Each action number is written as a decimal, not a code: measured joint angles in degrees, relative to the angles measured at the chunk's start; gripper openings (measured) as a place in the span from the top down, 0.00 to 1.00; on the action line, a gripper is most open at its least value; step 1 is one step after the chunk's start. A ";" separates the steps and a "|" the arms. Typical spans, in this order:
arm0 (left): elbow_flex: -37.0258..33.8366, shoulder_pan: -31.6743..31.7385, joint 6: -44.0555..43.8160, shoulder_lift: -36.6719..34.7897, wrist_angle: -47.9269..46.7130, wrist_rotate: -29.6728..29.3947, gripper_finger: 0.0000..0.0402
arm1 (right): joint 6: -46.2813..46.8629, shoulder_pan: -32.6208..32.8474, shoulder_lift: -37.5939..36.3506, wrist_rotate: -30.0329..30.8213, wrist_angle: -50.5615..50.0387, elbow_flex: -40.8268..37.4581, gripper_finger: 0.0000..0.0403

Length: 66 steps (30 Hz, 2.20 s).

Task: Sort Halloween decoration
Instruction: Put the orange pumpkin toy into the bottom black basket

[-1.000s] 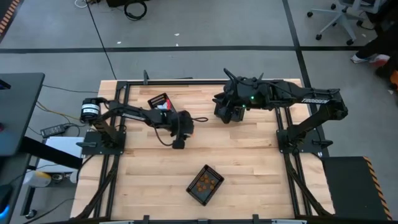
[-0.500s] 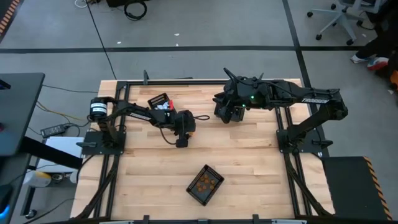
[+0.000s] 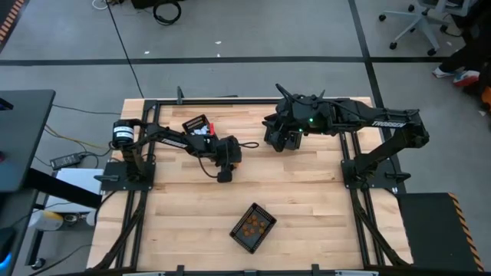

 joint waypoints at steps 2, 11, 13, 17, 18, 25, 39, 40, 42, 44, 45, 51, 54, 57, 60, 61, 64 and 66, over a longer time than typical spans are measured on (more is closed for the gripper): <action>-0.02 -0.02 -0.02 0.00 -0.25 0.04 0.75 | -0.18 0.00 0.00 0.00 0.00 0.00 0.79; -0.20 -0.02 -1.01 -0.57 -0.13 0.00 0.77 | -0.38 0.00 0.00 0.12 -0.09 0.00 0.79; -0.33 0.12 -1.12 -1.37 -0.65 -0.12 0.77 | -0.40 0.00 0.00 0.22 -0.23 0.00 0.79; -0.45 0.61 -1.92 -2.85 -1.27 1.54 0.78 | -0.62 -0.11 -0.10 0.46 -1.39 0.00 0.79; -0.45 0.63 -2.34 -3.38 -1.56 2.71 0.78 | -0.62 -0.16 -0.17 0.59 -1.65 0.00 0.79; -0.38 0.21 -5.54 -6.24 -1.47 11.18 0.80 | -0.70 -0.83 -1.44 1.55 -3.52 0.00 0.79; -0.37 -0.04 -7.50 -6.26 -1.48 12.41 0.90 | 1.80 -0.66 -1.90 -4.39 -9.71 -2.27 0.79; -0.37 -0.02 -7.64 -6.52 -1.86 12.37 0.90 | 2.06 -0.29 -1.86 -4.86 -9.29 -4.15 0.79; -0.30 -0.06 -8.96 -7.02 -3.08 12.69 0.88 | 2.39 0.17 -1.62 -6.30 -6.71 -7.95 0.79; -0.27 -0.04 -10.80 -8.02 -6.59 13.40 0.88 | 3.05 0.43 -1.65 -8.47 -1.67 -12.15 0.79; -0.28 -0.05 -11.34 -8.60 -8.29 13.87 0.88 | 3.17 0.44 -1.72 -9.86 1.67 -14.59 0.79; -0.29 -1.95 -9.89 -14.10 -15.16 13.61 0.94 | 3.14 -0.11 -1.70 -16.58 21.97 -29.51 0.79; -2.91 -2.70 -10.06 -17.73 -15.68 12.63 0.97 | 2.55 -0.13 -1.61 -17.15 30.54 -35.95 0.79; -8.51 -3.19 -13.64 -22.02 -13.58 12.13 0.98 | 0.92 -0.11 0.11 -18.35 40.17 -41.59 0.79; -13.91 -3.53 -19.30 -27.27 -9.49 11.26 0.98 | -1.76 -0.13 4.69 -20.29 48.08 -44.90 0.78; -15.56 -3.68 -21.32 -29.32 -8.20 10.77 0.98 | -3.18 -0.13 6.66 -21.11 50.36 -45.45 0.77; -18.95 -4.50 -25.93 -34.69 -4.00 6.97 0.98 | -6.89 -0.50 13.67 -22.27 57.20 -45.33 0.71; -19.95 -5.40 -28.44 -37.46 -2.68 3.42 0.98 | -7.79 -1.32 17.98 -22.35 63.09 -44.71 0.65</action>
